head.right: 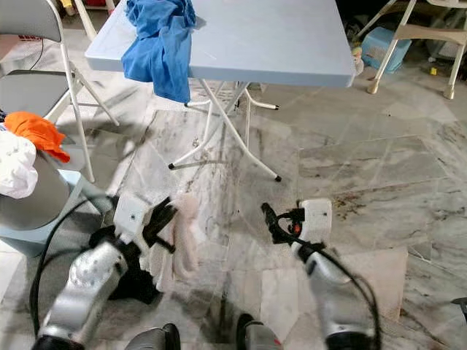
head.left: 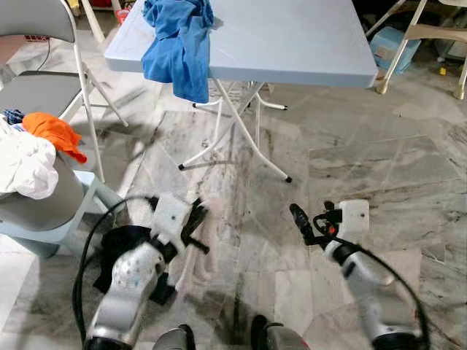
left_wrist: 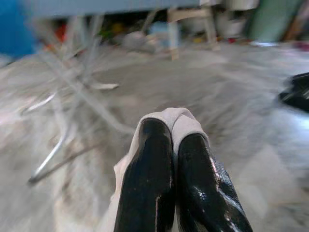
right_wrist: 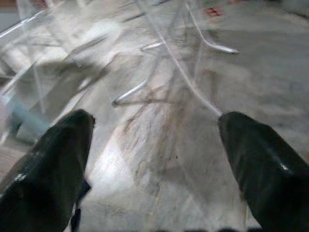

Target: Hang hanger

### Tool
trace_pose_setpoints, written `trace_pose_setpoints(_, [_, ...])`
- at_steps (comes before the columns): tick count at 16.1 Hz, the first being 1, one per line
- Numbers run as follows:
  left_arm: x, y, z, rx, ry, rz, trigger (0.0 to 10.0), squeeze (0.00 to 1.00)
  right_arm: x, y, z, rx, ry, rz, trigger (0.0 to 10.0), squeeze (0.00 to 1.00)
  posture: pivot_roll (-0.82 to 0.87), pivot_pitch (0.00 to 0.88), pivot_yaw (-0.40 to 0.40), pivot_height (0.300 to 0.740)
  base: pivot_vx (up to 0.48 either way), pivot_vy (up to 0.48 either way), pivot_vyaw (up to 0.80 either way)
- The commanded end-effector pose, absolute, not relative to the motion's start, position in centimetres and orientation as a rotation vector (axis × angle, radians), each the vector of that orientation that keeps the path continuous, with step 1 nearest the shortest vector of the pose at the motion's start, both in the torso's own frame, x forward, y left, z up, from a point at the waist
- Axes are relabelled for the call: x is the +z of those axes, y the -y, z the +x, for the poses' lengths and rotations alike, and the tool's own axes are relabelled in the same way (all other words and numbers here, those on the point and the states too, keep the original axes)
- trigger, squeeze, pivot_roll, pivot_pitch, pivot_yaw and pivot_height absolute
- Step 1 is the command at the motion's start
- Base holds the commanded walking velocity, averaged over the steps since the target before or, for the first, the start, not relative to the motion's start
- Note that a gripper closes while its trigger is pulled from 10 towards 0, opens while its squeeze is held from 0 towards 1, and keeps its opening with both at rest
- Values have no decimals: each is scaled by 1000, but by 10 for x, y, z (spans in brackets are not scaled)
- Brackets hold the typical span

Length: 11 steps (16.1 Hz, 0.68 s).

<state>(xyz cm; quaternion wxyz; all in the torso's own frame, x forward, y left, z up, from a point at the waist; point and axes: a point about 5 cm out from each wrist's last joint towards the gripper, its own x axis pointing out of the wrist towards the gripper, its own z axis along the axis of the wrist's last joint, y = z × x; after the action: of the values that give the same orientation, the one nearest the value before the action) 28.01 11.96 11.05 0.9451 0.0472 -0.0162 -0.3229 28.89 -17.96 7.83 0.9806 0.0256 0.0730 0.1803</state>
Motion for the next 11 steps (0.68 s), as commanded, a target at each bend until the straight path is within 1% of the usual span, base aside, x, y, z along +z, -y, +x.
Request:
trace_pose_setpoints(1, [128,-104,279,-803,90,118,10000,0,83,177,286,504,-169,-6,10000,47,32,224,-12,740,0,0,0])
trace_pose_setpoints(2, [129,-103,279,-816,94,120,10000,0,83,178,286,514,-176,-11,10000,47,32,224,-12,740,0,0,0])
trace_pose_setpoints(3, [139,-93,282,-910,119,143,10000,0,87,188,287,560,-189,-64,10000,0,29,227,-8,740,0,0,0])
trace_pose_setpoints(5, [153,-91,289,-973,171,192,10000,0,91,203,285,625,-223,-100,10000,0,25,229,-3,740,0,0,0])
trace_pose_setpoints(6, [160,-92,293,-989,181,179,10000,0,92,207,283,663,-245,-109,10000,0,24,227,0,740,0,0,0])
trace_pose_setpoints(7, [163,-92,293,-1008,185,182,10000,0,91,208,280,694,-263,-107,10000,0,22,225,4,740,0,0,0])
trace_pose_setpoints(8, [168,-91,294,-1033,200,197,10000,0,92,206,275,771,-288,-96,10000,0,21,224,8,740,0,0,0])
trace_pose_setpoints(9, [170,-89,295,-1045,206,193,10000,0,91,205,274,793,-299,-82,10000,0,20,222,10,740,0,0,0])
trace_pose_setpoints(11, [178,-80,293,-1081,260,207,10000,0,90,197,269,860,-319,-55,10000,0,18,217,13,740,0,0,0])
